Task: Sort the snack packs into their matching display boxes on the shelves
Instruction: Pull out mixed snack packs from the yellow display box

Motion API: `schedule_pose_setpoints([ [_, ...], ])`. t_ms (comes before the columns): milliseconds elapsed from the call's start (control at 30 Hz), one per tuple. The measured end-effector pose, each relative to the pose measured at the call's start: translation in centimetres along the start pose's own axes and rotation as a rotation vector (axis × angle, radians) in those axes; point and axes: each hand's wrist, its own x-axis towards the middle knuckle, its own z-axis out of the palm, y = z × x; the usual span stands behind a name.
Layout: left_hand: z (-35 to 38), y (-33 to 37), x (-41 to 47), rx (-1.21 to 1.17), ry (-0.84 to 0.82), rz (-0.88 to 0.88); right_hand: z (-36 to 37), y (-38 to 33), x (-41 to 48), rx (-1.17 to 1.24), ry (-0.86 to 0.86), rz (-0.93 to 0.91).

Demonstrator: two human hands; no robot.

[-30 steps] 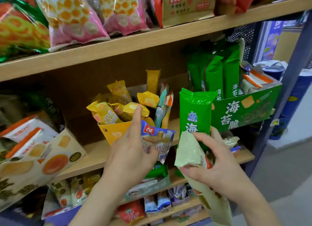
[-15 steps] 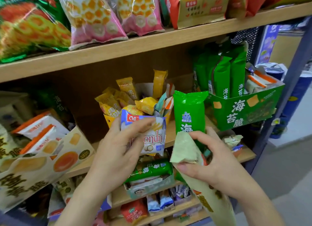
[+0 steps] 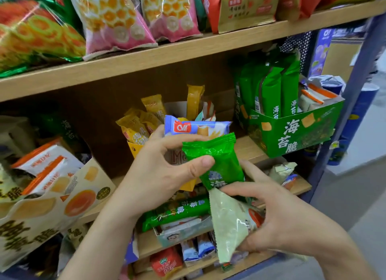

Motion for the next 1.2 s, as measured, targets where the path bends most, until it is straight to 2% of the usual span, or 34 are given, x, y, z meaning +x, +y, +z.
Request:
schedule_pose_setpoints([
  [67, 0.0, 0.1, -0.1, -0.057, 0.003, -0.014, -0.1, 0.0, -0.1, 0.015, -0.012, 0.009],
  [233, 0.4, 0.4, -0.7, -0.130, 0.146, 0.017, 0.6, -0.1, 0.4, 0.045, -0.026, 0.015],
  [333, 0.2, 0.2, -1.5, -0.155, 0.291, -0.013, 0.8, -0.1, 0.4, 0.195, 0.002, 0.001],
  [433, -1.1, 0.0, -2.7, -0.203, 0.466, -0.052, 0.2, 0.4, 0.6, 0.418, 0.200, -0.018],
  [500, -1.9, 0.1, -3.5, -0.137, 0.502, -0.027, -0.1, 0.7, 1.1, 0.480, 0.377, -0.002],
  [567, -2.2, 0.0, -4.0, -0.019, 0.472, -0.004, 0.0, 0.3, 1.9, 0.438, 0.481, 0.021],
  [667, -1.8, -0.1, -4.3, 0.062, 0.406, -0.033, 0.9, -0.8, 3.0, 0.321, 0.463, -0.009],
  [767, -1.9, -0.3, -4.4, -0.028, 0.378, -0.110, 1.6, -1.6, 3.5, 0.345, 0.375, -0.090],
  [900, -2.3, -0.8, -4.4, -0.106, 0.352, -0.174, 1.5, -2.3, 3.6, 0.320, 0.413, -0.143],
  [1033, -2.2, -1.0, -4.5, -0.082, 0.328, -0.187, 1.8, -2.0, 4.7, -0.010, 0.451, -0.221],
  [1200, -2.9, -1.0, -4.9, -0.036, 0.330, -0.172, 1.4, -1.7, 5.5, -0.172, 0.539, -0.221],
])
